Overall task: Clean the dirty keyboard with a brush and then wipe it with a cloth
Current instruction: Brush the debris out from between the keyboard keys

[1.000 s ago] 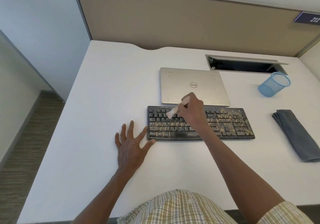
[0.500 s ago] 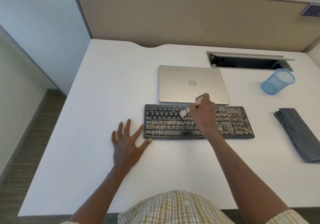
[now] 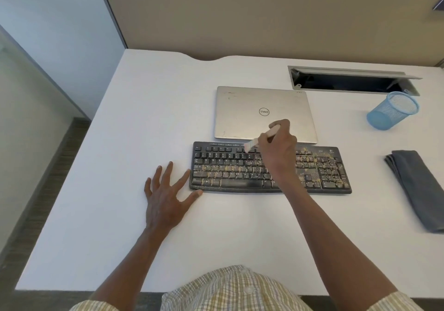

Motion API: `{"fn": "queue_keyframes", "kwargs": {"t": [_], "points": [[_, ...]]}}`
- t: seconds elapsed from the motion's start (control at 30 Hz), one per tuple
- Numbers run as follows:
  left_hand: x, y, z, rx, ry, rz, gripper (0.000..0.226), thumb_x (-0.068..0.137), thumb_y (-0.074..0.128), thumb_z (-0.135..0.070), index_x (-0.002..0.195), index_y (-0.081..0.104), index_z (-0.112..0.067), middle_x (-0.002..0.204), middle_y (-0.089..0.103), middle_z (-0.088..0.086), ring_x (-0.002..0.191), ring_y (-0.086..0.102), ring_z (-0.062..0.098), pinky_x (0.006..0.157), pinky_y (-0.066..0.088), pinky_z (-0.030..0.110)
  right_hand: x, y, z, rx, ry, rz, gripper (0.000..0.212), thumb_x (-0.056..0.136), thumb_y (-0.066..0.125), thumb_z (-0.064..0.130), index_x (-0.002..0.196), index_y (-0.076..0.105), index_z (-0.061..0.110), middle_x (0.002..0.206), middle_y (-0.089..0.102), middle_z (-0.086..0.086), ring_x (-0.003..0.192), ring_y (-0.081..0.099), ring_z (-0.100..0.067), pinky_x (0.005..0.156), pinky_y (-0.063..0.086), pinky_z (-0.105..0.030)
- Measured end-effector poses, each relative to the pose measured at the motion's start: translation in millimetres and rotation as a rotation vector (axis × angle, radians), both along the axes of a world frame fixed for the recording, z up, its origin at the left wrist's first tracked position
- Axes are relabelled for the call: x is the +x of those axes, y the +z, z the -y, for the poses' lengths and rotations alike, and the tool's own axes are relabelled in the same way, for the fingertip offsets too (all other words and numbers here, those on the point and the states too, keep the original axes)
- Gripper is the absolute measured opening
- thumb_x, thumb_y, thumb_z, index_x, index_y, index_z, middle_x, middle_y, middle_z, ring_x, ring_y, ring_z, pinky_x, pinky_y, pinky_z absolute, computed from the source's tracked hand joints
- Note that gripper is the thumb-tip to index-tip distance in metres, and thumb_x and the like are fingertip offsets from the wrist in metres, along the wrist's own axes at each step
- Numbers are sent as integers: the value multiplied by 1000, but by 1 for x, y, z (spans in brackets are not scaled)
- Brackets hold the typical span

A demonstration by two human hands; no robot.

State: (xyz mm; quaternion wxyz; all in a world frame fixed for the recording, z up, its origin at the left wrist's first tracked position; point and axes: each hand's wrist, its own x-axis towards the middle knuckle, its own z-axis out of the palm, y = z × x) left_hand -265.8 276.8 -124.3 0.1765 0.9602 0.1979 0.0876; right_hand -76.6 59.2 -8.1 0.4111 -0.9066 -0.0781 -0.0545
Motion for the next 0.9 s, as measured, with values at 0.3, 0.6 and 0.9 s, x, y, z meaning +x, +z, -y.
{"fn": "queue_keyframes", "kwargs": {"t": [0.3, 0.6, 0.9], "points": [[0, -1, 0, 12, 8, -12, 75, 84, 35, -86, 142, 55, -43, 165, 30, 7, 154, 18, 32, 121, 17, 56, -5, -7, 2, -68, 72, -11, 15, 94, 52, 10, 106, 43, 10, 70, 57, -4, 53, 57, -20, 47, 50, -42], [-1, 0, 0, 10, 1, -15, 72, 84, 40, -83, 143, 54, -44, 165, 29, 6, 154, 17, 31, 121, 15, 55, -7, -8, 1, -141, 93, -17, 15, 92, 54, 8, 104, 44, 8, 68, 53, 0, 53, 57, -21, 47, 47, -34], [0, 1, 1, -4, 1, -18, 73, 84, 38, -84, 143, 54, -44, 166, 28, 7, 155, 16, 31, 122, 14, 55, -6, -11, -12, -121, 154, -15, 16, 92, 55, 9, 104, 44, 9, 71, 56, -4, 53, 56, -20, 44, 45, -30]]}}
